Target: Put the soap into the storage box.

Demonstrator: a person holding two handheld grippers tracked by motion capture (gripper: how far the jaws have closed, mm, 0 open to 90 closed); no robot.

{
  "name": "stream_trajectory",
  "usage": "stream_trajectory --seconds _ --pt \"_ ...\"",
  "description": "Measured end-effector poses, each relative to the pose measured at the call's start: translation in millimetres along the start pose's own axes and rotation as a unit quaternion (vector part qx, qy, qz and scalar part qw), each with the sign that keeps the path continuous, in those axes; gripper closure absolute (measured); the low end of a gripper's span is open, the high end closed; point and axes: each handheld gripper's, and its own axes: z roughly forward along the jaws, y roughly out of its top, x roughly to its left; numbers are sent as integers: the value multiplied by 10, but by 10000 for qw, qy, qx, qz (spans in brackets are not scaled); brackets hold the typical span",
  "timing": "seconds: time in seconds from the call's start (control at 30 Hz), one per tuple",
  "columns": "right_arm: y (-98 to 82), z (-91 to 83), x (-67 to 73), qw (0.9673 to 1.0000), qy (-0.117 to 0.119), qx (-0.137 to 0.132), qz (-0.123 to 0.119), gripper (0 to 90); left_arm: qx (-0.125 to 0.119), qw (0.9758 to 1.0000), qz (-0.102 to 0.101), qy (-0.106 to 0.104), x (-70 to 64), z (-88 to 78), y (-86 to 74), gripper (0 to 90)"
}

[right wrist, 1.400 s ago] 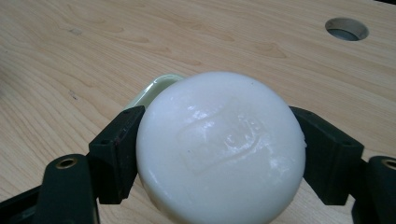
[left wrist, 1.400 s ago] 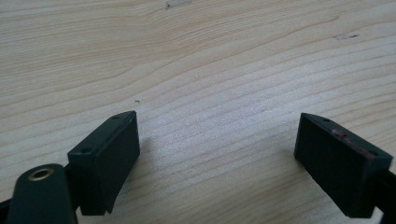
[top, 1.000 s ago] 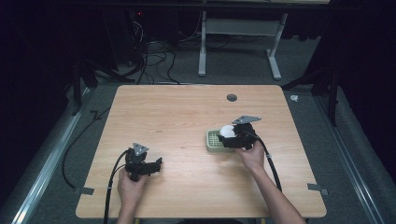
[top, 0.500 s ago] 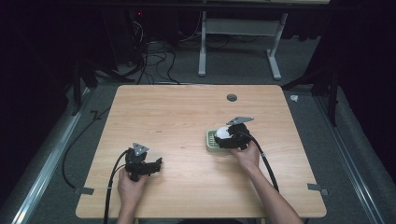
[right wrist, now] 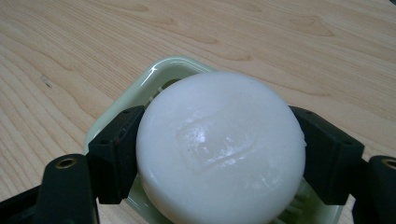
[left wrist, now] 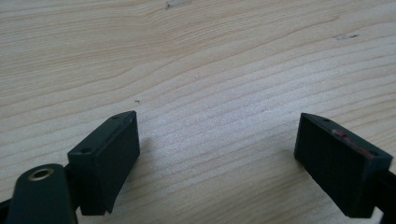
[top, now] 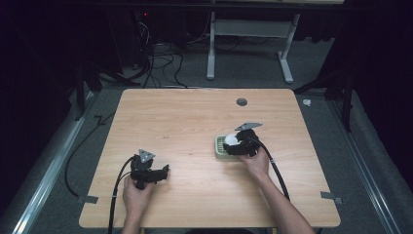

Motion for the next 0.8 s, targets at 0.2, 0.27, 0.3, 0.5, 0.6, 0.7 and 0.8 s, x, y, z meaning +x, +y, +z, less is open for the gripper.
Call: stream_trajectory --seconds 0.2,0.27,0.3,0.5,0.6,0.7,0.8 --pt "-10 37 -8 10000 8 63 0 239 -6 10000 -2 -2 0 1 -1 146" --pt "-9 26 -17 10000 51 2 51 233 -6 10000 0 -2 1 1 -1 146" --pt "-3 9 -24 9999 87 -52 85 233 -6 10000 0 -2 0 1 -1 146" --pt "34 -142 -71 9991 157 -378 138 220 -7 10000 -2 -2 0 1 -1 146" --pt "35 -167 -86 9988 186 -425 144 218 -1 10000 0 -1 0 0 0 146" --pt "39 -211 -101 9984 201 -492 189 214 -6 10000 -1 -2 0 1 -1 146" --pt "50 -263 -102 9979 208 -586 185 216 -7 10000 -2 -2 0 1 -1 146"
